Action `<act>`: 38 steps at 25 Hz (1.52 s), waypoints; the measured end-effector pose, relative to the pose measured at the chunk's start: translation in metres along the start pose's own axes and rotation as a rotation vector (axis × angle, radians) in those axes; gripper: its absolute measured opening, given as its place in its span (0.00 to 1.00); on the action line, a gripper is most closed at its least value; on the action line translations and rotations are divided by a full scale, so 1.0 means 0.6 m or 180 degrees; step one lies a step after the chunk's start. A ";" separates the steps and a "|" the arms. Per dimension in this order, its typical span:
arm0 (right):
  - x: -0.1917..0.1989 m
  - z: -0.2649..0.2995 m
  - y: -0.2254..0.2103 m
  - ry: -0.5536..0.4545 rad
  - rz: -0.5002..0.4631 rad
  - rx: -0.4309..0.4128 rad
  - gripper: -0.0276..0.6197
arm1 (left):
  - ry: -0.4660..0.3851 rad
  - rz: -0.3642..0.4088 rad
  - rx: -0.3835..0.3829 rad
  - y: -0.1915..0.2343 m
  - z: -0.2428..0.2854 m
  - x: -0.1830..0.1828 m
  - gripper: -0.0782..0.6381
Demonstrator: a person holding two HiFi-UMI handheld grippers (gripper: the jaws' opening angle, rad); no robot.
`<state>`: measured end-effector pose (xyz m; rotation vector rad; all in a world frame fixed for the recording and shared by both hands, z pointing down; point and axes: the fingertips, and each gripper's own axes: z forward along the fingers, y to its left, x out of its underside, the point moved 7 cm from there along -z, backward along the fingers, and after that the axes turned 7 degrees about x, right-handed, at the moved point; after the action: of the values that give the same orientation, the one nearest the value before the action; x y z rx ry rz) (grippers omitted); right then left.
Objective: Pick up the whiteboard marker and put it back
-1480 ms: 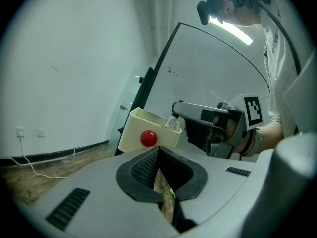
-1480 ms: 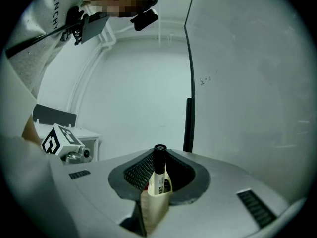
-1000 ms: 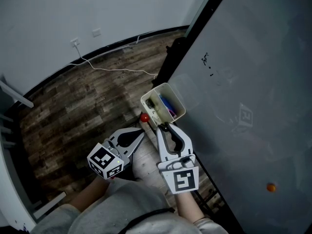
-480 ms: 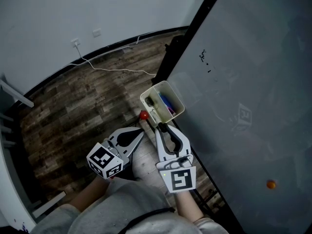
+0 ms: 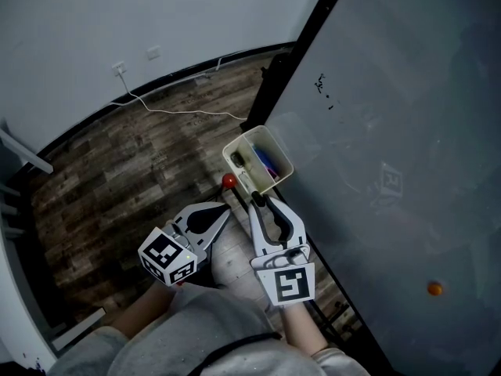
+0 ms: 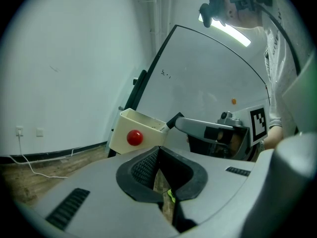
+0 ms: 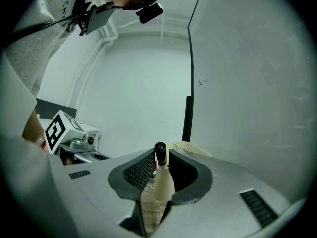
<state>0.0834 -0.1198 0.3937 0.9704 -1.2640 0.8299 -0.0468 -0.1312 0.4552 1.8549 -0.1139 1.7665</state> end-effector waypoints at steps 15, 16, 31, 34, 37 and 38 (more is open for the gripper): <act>0.002 -0.055 0.015 0.0052 0.0053 -0.0001 0.17 | -0.0066 0.0056 -0.0011 -0.042 -0.014 -0.008 0.13; 0.002 -0.059 0.016 0.0052 0.0064 -0.0009 0.16 | -0.0079 0.0066 -0.0014 -0.045 -0.015 -0.009 0.13; 0.008 -0.131 0.032 0.0094 0.0309 -0.0202 0.07 | -0.0193 0.0160 -0.0062 -0.111 -0.030 -0.008 0.13; 0.005 -0.147 0.035 0.0127 0.0350 -0.0211 0.07 | -0.0206 0.0174 -0.0057 -0.128 -0.035 -0.010 0.13; 0.004 -0.162 0.036 0.0145 0.0386 -0.0210 0.07 | -0.0217 0.0192 -0.0048 -0.143 -0.038 -0.011 0.13; 0.004 -0.166 0.036 0.0147 0.0394 -0.0210 0.07 | -0.0224 0.0202 -0.0042 -0.146 -0.039 -0.009 0.13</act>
<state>0.1015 -0.0195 0.3949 0.8225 -1.3136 0.8961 -0.0302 -0.0491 0.4195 1.9238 -0.2128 1.7387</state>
